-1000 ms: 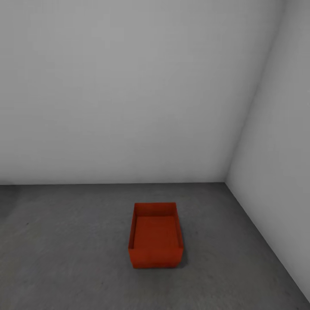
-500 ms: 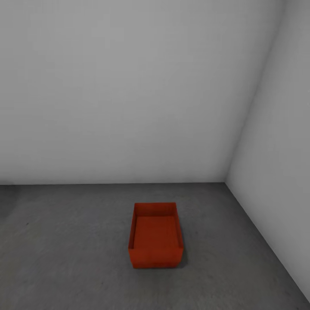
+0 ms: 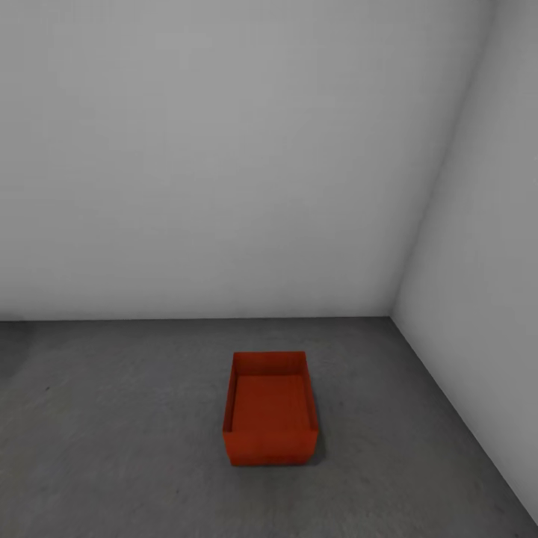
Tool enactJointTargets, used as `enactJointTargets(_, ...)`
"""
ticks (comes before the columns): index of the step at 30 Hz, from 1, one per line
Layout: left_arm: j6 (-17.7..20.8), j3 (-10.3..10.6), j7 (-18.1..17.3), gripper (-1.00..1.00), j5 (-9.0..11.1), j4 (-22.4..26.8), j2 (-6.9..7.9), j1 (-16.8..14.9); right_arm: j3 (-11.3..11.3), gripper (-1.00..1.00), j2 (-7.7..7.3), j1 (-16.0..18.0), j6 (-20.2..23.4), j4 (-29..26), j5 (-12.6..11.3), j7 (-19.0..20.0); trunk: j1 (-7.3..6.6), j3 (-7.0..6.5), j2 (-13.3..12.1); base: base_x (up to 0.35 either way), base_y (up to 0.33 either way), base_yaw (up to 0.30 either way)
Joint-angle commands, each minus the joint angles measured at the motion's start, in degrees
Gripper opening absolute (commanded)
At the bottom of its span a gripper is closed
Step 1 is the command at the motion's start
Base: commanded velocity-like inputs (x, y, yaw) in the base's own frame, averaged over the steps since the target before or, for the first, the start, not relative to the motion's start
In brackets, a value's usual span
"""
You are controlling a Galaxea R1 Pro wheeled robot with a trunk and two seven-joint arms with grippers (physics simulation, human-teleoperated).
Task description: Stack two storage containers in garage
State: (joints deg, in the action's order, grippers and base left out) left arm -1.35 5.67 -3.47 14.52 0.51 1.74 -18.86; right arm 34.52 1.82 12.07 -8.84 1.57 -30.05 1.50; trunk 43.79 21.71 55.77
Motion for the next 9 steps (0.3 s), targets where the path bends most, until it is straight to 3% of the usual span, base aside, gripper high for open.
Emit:
enactJointTargets(1, -0.1, 0.5, -0.2, 1.0, 0.6, -0.1, 0.02, 0.0, 0.5, 1.0, 0.04, 0.1, -0.3, 0.2, -0.6, 0.2, 0.0, 0.06, 0.0, 0.0, 0.0, 0.0)
enactJointTargets(9, -0.1, 0.5, -0.2, 1.0, 0.6, 0.0, 0.02, 0.0, 0.5, 1.0, 0.04, 0.1, -0.3, 0.2, -0.5, 0.2, 0.0, 0.06, 0.0, 0.0, 0.0, 0.0)
